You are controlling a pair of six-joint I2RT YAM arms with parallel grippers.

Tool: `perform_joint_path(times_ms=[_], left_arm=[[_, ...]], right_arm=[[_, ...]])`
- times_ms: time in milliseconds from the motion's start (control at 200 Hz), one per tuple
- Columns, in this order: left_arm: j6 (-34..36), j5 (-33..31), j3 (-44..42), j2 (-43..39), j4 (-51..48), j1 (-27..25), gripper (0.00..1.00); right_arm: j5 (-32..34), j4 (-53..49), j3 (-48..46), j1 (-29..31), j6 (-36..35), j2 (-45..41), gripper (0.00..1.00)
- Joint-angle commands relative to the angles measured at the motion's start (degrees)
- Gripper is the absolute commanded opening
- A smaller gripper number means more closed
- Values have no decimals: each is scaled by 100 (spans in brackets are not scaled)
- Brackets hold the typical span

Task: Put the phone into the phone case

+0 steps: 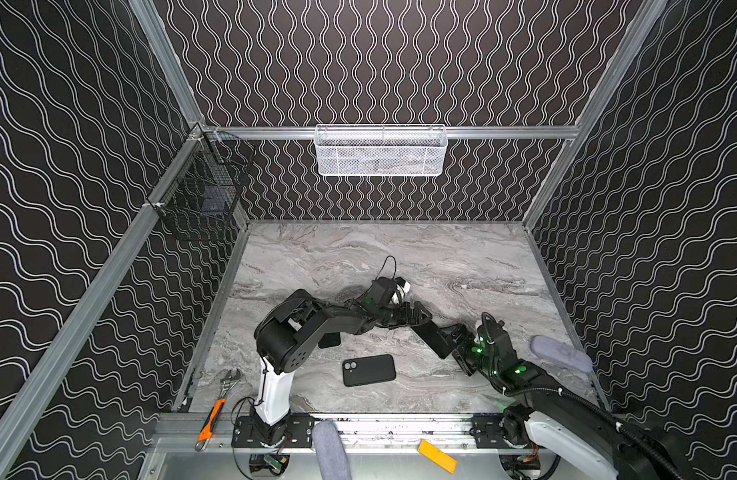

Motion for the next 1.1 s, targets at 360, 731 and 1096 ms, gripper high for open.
perform_joint_path(times_ms=[360,731,1096], left_arm=[[-195,-93,-549,-740,34,-93,99],[-185,-280,-861,-1159,-74,-160,99],[-161,-243,-690,-1114,-76,-119,83]], right_arm=[[-1023,563,799,-663,-1045,1649,99],[-1530,566,1603,-994,-1582,2719,99],[-1570,530,1657,-1071,-1739,2981,99]])
